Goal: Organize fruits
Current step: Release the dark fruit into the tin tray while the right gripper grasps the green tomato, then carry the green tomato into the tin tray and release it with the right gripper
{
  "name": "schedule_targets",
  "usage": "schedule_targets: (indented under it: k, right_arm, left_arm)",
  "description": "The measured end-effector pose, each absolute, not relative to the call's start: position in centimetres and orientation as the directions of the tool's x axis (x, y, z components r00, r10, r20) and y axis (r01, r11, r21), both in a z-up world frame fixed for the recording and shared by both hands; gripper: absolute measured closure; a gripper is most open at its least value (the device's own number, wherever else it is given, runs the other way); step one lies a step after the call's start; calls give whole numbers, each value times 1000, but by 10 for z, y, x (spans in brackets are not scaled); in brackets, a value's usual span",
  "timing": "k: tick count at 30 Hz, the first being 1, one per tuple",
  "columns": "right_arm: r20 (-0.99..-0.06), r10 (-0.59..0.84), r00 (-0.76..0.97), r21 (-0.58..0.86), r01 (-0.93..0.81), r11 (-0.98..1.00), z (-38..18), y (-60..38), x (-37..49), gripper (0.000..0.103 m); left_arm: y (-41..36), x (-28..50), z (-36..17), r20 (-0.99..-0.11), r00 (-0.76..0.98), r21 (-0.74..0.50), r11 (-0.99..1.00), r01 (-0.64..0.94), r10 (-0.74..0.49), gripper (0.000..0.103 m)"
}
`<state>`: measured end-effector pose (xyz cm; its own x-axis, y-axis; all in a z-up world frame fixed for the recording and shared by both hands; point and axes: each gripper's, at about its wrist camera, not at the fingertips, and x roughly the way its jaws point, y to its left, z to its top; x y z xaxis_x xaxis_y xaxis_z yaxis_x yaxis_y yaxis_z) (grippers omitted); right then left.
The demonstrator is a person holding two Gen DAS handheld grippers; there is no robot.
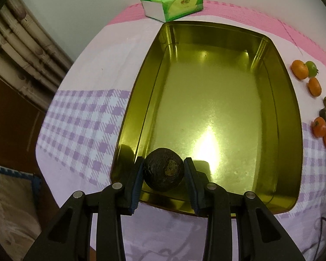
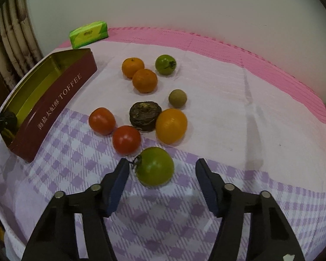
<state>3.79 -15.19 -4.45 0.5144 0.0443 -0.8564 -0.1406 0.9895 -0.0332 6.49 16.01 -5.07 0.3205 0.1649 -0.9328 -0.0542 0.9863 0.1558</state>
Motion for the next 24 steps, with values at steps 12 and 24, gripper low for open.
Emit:
schedule_targets:
  k: [12,24]
  right_arm:
    - [-870,60,489,-16,-150,989,-53,-146,45,67]
    - [-854,66,516,-15,-151,988,-36,-144,42,69]
  left_arm:
    - [155,63,-51,-936,302,173,983,-58,183,65]
    - [160,63,-46,-936,314,144,987,-75,161,53]
